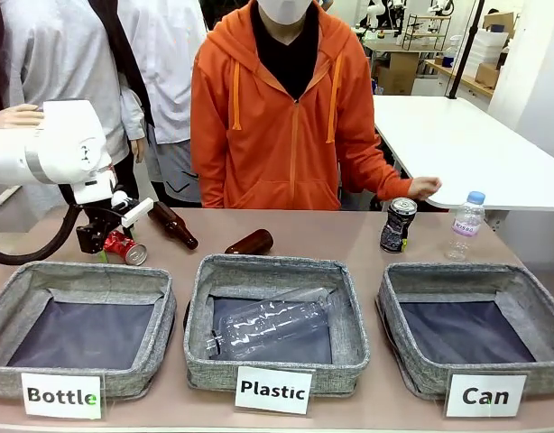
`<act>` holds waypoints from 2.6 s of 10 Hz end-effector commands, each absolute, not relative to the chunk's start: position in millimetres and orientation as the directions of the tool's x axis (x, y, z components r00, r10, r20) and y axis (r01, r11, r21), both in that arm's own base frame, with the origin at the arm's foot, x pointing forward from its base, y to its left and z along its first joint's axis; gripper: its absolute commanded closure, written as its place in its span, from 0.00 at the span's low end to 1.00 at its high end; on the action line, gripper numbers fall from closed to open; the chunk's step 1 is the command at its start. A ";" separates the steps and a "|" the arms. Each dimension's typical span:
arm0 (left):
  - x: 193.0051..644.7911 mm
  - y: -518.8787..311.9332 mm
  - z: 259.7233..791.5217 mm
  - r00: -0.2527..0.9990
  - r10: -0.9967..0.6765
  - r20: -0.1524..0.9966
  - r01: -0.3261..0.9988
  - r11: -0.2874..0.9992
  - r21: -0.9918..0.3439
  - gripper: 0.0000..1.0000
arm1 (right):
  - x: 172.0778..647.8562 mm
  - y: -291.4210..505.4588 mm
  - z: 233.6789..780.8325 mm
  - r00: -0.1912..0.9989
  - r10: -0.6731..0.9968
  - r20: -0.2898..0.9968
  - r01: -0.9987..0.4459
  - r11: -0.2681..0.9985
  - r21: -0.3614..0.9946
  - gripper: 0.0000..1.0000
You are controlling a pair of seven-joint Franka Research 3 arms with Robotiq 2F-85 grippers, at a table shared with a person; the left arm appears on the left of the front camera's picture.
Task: Sort the can waste into the basket.
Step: Pick up the can waste from the table and place it in the right Fabric basket.
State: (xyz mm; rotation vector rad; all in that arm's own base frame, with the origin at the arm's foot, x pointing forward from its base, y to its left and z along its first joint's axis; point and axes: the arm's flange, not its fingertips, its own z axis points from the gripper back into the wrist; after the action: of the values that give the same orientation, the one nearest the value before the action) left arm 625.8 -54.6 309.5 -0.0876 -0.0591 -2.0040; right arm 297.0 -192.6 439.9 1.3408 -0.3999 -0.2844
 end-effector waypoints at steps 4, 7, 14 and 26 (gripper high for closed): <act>629.3 -52.4 315.1 -0.397 -0.915 0.070 0.917 -0.399 -0.016 0.99 | 296.8 -193.9 441.4 0.899 -0.414 0.143 -0.058 0.212 0.976 0.00; 631.2 -47.9 311.7 -0.393 -0.916 0.080 0.919 -0.395 -0.014 1.00 | 296.8 -193.9 441.4 0.899 -0.414 0.143 -0.058 0.212 0.976 0.00; 606.8 -18.5 362.7 -0.306 -0.938 0.164 0.951 -0.295 0.090 1.00 | 296.8 -193.9 441.4 0.899 -0.414 0.143 -0.058 0.212 0.976 0.00; 400.6 70.9 476.1 -0.124 -0.935 0.331 0.992 -0.119 0.033 1.00 | 296.8 -193.9 441.4 0.899 -0.414 0.143 -0.058 0.212 0.976 0.00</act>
State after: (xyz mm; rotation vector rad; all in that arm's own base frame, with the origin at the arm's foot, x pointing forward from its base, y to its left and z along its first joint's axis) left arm 397.2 67.3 470.7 -0.2498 -0.3008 -1.6875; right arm 296.7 -192.8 440.1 1.3408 -0.4000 -0.2842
